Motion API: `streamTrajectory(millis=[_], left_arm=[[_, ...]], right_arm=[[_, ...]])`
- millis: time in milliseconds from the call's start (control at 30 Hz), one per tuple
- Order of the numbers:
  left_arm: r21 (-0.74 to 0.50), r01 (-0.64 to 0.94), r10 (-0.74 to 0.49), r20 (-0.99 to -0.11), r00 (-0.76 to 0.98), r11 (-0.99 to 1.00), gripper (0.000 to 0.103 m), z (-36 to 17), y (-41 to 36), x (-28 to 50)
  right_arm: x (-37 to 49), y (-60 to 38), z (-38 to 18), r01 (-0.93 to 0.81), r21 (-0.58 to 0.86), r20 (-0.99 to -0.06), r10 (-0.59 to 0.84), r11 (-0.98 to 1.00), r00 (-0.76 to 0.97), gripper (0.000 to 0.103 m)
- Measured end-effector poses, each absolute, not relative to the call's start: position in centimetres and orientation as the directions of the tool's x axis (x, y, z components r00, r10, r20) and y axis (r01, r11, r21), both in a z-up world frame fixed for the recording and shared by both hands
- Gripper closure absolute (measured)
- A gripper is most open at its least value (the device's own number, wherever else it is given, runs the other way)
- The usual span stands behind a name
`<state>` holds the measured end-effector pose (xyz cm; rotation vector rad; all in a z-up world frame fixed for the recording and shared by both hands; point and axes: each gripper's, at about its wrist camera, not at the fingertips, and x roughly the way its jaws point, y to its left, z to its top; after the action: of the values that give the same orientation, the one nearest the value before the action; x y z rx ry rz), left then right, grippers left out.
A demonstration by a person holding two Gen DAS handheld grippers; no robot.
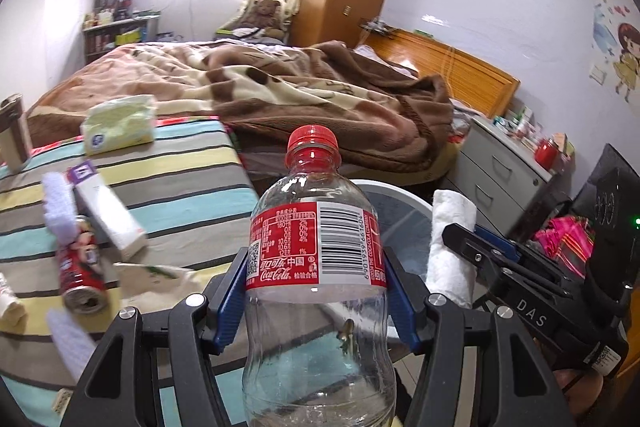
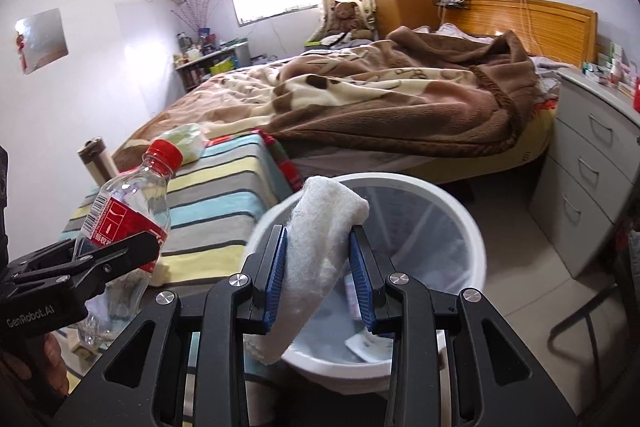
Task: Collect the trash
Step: 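Carry bottle and towel over the bin and open both tools to drop them, then move both tools back toward the remaining trash on the bed cover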
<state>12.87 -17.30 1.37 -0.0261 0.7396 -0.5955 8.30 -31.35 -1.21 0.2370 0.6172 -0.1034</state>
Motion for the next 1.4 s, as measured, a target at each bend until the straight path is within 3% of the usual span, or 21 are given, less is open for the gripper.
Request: streamTrajectory(millis=[800,933,1000,1033,1400], left_arm=[[-0.249,0.579,-0.566,-0.68,0.466,0.776,0.041,-2.6,-25.6,16.8],[-0.244,0.579,-0.564,-0.679,0.471,0.778,0.041,-2.7,-25.7,16.9],[-0.254,0.584,-0.573,-0.675,0.464,0.771,0.039,-2.6,-25.7,17.0],[-0.261,0.585,-0.58,-0.672,0.46,0.768,0.037,-2.6,-25.6,17.0],[-0.256,0.563,-0.569,-0.656,0.496,0.786,0.033,-1.4,-23.3,16.2]], right_arm=[[9.4,-35.6,-3.9,0.278,0.133,-0.651,-0.128,0.951,0.748,0.069],[9.7,-35.7,-4.1,0.289,0.117,-0.66,-0.143,0.95,0.738,0.06],[9.7,-35.7,-4.1,0.289,0.118,-0.661,-0.142,0.95,0.737,0.046],[9.6,-35.7,-4.1,0.289,0.117,-0.66,-0.143,0.95,0.738,0.045],[8.9,-34.7,-3.3,0.272,0.143,-0.631,-0.124,0.952,0.766,0.042]])
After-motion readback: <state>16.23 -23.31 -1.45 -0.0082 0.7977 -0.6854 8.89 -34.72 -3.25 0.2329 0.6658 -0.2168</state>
